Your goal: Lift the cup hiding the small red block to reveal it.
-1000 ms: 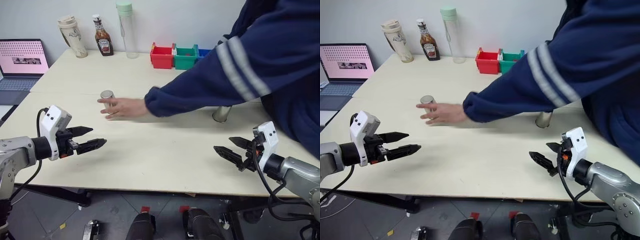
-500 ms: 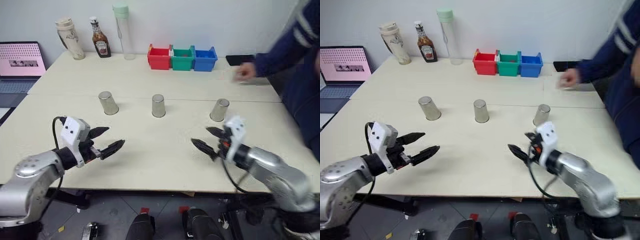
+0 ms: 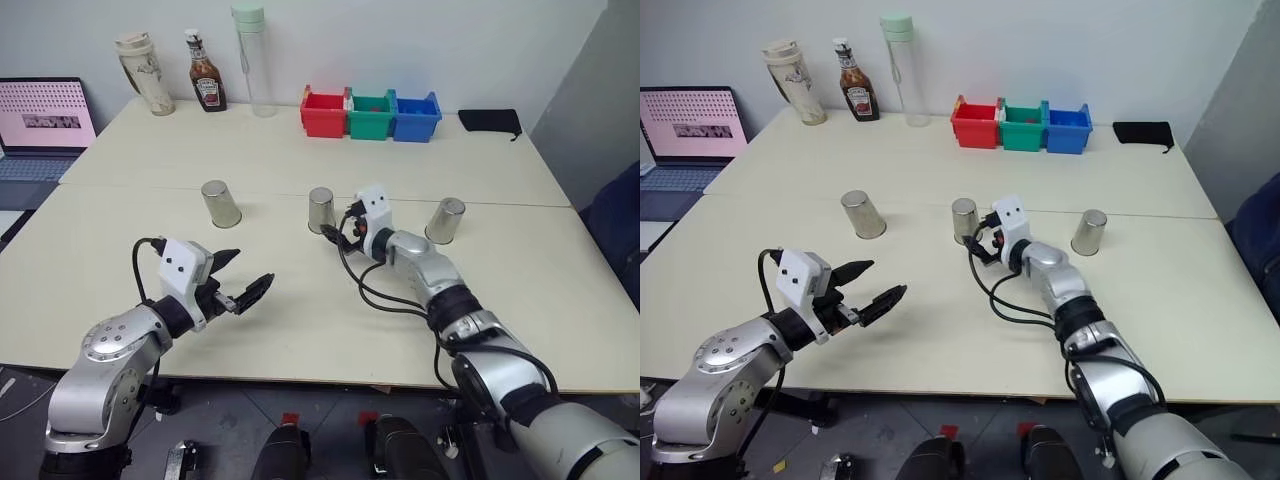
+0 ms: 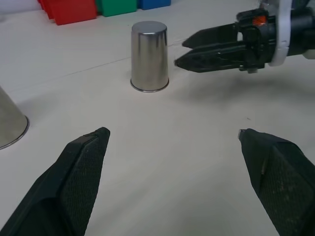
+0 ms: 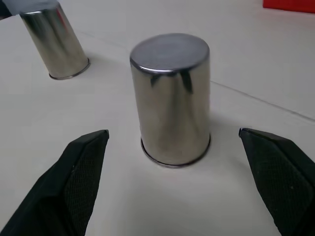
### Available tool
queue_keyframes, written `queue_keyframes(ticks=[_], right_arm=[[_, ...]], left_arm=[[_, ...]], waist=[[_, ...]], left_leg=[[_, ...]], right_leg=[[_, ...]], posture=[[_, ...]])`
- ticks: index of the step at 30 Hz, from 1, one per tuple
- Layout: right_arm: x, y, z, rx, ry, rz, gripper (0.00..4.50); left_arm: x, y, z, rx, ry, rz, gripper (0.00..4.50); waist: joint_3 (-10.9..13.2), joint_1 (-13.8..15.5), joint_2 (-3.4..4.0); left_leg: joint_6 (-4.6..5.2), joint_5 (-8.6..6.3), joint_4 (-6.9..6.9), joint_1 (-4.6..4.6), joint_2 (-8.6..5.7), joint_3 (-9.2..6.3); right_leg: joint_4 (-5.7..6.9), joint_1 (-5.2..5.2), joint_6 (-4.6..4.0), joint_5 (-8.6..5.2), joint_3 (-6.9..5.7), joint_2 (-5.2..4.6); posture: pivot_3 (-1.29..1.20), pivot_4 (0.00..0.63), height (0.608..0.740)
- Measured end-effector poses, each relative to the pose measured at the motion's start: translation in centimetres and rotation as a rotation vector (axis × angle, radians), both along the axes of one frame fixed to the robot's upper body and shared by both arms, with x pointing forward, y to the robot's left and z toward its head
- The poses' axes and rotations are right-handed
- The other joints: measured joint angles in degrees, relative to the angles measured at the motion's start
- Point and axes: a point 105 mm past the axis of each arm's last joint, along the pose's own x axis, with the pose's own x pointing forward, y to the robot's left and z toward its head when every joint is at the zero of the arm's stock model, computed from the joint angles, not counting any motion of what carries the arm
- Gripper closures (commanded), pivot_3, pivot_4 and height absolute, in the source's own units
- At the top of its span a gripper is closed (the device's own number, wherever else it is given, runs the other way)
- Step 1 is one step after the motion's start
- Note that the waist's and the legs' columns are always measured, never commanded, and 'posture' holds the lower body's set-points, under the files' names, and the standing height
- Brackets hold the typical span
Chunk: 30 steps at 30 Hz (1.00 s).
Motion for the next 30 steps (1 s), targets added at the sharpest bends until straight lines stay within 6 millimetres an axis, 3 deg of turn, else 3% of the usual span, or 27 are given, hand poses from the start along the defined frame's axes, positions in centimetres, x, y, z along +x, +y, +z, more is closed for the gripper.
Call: queue_keyframes(ticks=[5,9,30], right_arm=[[0.3,0.5,-0.8,-0.025,0.017,-0.012,0.0],[0.3,1.7,0.0,-0.032,-0.011,0.007,0.0],[0.9,3.0,1.7,-0.028,-0.023,-0.04,0.0]], left_arm=[[0.3,-0.3,0.0,-0.012,-0.011,0.006,0.04],[0.6,-0.6,-0.5,-0.018,0.008,0.001,0.04],[1.3,-0.9,-0.3,-0.023,0.003,-0.004,0.04]], waist=[[0.02,-0.06,0.03],[0.02,-0.3,0.03],[0.04,-0.41,0.06]], left_leg=[[-0.01,0.01,0.02,0.02,0.01,0.0],[-0.01,0.01,0.02,0.04,0.05,-0.02],[-0.01,0.01,0.01,0.02,0.04,-0.05]], right_leg=[[0.04,0.0,-0.04,0.03,-0.02,-0.01],[0.06,0.01,-0.07,0.04,-0.04,-0.01],[0.04,0.0,-0.08,0.04,-0.05,-0.02]], posture=[[0.0,0.15,0.74],[0.0,0.15,0.74],[0.0,0.15,0.74]])
